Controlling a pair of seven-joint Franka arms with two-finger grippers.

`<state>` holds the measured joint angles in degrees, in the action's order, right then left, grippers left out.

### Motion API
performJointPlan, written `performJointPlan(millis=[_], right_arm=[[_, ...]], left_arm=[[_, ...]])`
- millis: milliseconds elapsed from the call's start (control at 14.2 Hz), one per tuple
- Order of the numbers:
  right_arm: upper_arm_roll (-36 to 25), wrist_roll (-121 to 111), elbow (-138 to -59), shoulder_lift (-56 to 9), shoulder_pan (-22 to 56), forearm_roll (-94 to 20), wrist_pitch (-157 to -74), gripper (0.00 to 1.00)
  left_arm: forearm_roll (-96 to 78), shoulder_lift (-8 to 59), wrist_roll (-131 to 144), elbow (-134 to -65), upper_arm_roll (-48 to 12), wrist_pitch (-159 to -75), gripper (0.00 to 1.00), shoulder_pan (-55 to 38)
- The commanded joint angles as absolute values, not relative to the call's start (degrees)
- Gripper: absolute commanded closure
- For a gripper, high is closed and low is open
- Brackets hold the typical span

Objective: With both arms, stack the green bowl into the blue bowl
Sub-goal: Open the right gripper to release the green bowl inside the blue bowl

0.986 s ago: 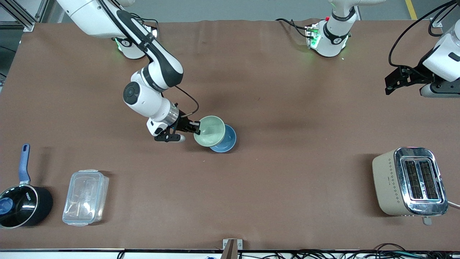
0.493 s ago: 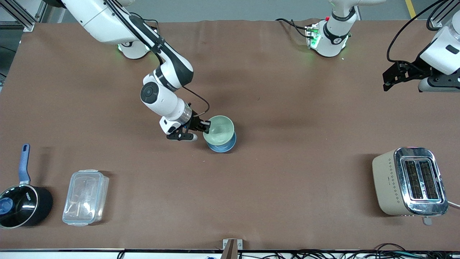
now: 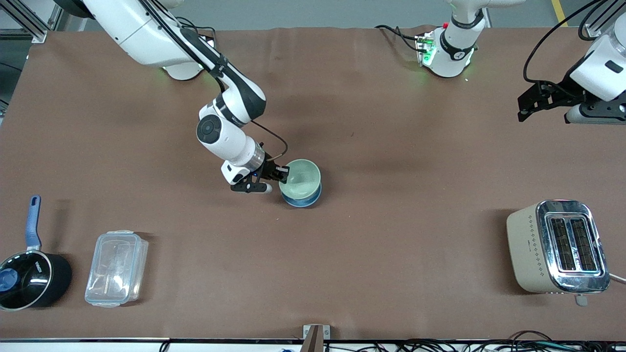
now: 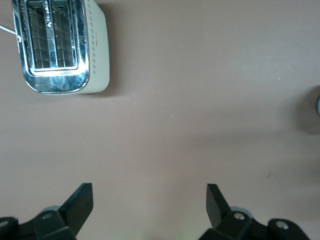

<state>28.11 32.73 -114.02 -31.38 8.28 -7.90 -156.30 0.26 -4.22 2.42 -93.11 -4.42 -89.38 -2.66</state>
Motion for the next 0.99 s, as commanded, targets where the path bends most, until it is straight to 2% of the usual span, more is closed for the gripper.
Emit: performJointPlan(millis=[0,423,563,704,775,845,915], right_arm=[[26.1,35.0,-111.7,-32.6,10.8,-6.2,-156.6,0.97],[24.1,34.9,-111.1,-33.2,11.5,-3.3,-156.5,0.97],[24.1,35.6,-111.0,-33.2,11.6,-3.3,-156.5,0.92],[24.2,38.4,-110.5,-33.4,11.6,-3.3,-156.4,0.68],[24.2,40.8,-110.1,-33.7,11.6,-3.3,-156.4,0.42],[24.3,43.0,-110.0,-33.7,11.9,-3.3,-156.4,0.21],[24.5,44.5,-109.6,-33.2,11.9,-3.3,-155.9,0.09]], left_arm=[[-0.8,-5.4,2.8,-93.5,-4.5,-88.4,0.0,-2.4],[-0.3,-5.4,2.9,-93.3,-4.5,-88.5,0.0,-2.5],[-0.2,-5.4,2.9,-93.3,-4.5,-88.5,0.0,-2.5],[-0.2,-5.4,2.8,-93.3,-4.5,-88.5,0.0,-2.4],[-0.2,-5.3,2.8,-93.3,-4.5,-88.6,0.0,-2.5],[-0.2,-5.3,2.8,-93.3,-4.6,-88.6,0.0,-2.5],[-0.3,-5.3,2.8,-93.3,-4.6,-88.6,0.0,-2.5]])
